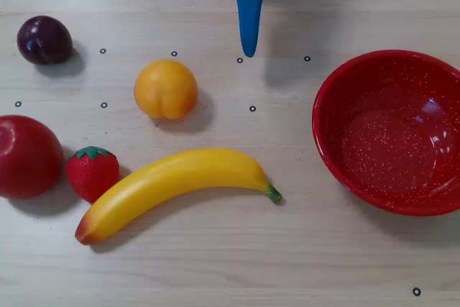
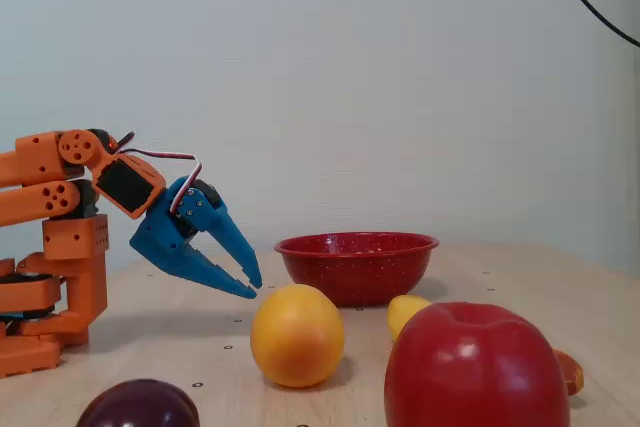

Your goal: Put the peach in the red bowl.

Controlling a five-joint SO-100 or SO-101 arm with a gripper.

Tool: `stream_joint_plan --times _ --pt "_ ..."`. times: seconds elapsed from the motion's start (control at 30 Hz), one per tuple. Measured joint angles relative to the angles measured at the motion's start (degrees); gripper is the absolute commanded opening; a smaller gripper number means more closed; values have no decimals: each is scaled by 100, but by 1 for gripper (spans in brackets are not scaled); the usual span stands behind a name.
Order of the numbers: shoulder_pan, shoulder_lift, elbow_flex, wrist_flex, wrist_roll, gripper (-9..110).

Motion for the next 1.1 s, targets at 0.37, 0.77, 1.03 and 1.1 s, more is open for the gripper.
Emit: stream_joint_plan --times 0.37,0.77,1.03,1.1 --pt "0 0 0 0 0 0" --pt "-308 -3041 -2083 -185 62 0" --pt "-773 -4535 -4192 141 835 0" --pt "-879 -4869 -4737 545 1037 0"
